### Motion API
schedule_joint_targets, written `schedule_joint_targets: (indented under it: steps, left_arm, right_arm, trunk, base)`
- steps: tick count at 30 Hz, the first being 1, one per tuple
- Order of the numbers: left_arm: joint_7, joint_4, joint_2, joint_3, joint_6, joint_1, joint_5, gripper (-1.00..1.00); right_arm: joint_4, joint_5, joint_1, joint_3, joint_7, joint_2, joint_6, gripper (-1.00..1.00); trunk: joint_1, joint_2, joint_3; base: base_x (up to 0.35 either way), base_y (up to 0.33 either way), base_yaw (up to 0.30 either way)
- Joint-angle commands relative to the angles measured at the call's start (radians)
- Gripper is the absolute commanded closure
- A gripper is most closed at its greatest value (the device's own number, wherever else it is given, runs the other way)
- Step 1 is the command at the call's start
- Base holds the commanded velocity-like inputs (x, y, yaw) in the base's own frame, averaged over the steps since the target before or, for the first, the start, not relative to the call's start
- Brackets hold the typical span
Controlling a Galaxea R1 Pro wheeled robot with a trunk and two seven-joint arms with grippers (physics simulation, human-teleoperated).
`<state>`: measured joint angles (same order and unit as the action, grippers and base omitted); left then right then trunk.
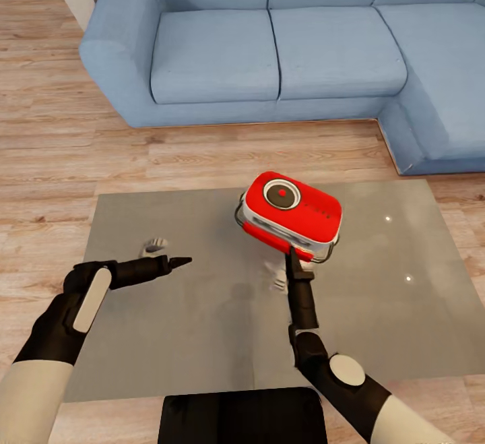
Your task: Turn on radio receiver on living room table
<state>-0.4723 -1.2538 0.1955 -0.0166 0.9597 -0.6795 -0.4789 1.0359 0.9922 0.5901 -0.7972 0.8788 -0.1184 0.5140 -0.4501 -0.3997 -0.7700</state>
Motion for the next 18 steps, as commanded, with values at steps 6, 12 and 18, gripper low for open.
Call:
schedule_joint_targets:
  steps: [6,12,18]
  left_arm:
    - [0.001,0.0,0.001,0.0,0.003,-0.002,-0.003,-1.0]
    - [0.001,0.001,0.002,0.0,0.004,-0.004,-0.003,-1.0]
    - [0.005,0.007,0.002,0.0,0.004,-0.005,-0.003,-1.0]
  right_arm:
    - [-0.136,0.012,-0.003,-0.009,0.127,-0.012,-0.095,1.0]
    - [-0.157,0.013,-0.056,-0.011,0.179,-0.023,-0.113,1.0]
    - [-0.158,0.01,-0.071,-0.047,0.202,-0.046,-0.127,1.0]
  trunk:
    - [0.0,0.0,0.0]
    - [0.0,0.0,0.0]
    - [0.0,0.0,0.0]
  base:
    - [0.0,0.0,0.0]
    - [0.0,0.0,0.0]
    - [0.0,0.0,0.0]
